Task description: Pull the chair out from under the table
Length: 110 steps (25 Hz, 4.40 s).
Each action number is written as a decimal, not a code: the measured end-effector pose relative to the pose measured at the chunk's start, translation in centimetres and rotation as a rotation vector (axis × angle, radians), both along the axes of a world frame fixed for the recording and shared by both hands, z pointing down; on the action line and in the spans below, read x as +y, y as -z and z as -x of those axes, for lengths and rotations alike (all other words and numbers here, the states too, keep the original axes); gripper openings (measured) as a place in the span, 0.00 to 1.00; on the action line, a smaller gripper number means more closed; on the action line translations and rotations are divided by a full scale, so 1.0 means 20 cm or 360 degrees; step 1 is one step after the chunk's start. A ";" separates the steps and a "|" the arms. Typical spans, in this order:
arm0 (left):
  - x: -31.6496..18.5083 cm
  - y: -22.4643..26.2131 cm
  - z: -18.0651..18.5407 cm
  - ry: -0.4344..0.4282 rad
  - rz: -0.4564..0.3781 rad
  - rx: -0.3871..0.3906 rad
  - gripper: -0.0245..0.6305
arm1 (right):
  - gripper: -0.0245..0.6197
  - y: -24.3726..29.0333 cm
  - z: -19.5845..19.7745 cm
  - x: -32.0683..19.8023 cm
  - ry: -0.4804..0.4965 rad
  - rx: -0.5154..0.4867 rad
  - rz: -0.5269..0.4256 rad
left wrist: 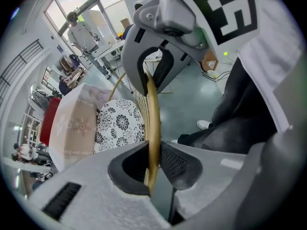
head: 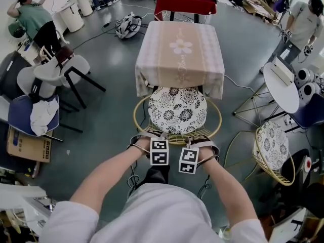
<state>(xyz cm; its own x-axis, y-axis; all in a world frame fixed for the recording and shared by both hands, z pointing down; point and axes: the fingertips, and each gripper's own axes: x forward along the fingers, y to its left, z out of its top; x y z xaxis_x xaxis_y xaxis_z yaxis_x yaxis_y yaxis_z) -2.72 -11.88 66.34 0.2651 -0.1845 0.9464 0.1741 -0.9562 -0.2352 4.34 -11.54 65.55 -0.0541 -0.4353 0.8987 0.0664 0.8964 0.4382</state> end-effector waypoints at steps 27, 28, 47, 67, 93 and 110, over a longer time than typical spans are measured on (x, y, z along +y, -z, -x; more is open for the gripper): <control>0.38 -0.02 0.08 0.0033 -0.0084 -0.0050 0.12 | 0.09 0.00 0.08 0.41 -0.0006 -0.0014 -0.0007; 0.41 -0.01 0.08 0.0038 -0.0082 -0.0052 0.12 | 0.09 0.00 0.08 0.42 -0.0003 -0.0013 -0.0009; 0.75 -0.01 0.10 0.0055 -0.0056 -0.0075 0.12 | 0.09 0.00 0.10 0.76 0.0031 -0.0019 0.0018; 1.00 -0.02 0.14 -0.0039 0.0024 -0.0100 0.12 | 0.09 -0.01 0.13 1.00 -0.0016 -0.0001 0.0074; 0.99 0.23 0.13 0.0080 0.0517 0.0488 0.19 | 0.20 0.17 0.21 1.01 -0.0881 -0.0430 0.0076; 0.82 0.63 0.05 0.0436 0.0795 0.1080 0.19 | 0.14 0.43 0.33 0.87 -0.1969 -0.1344 -0.0221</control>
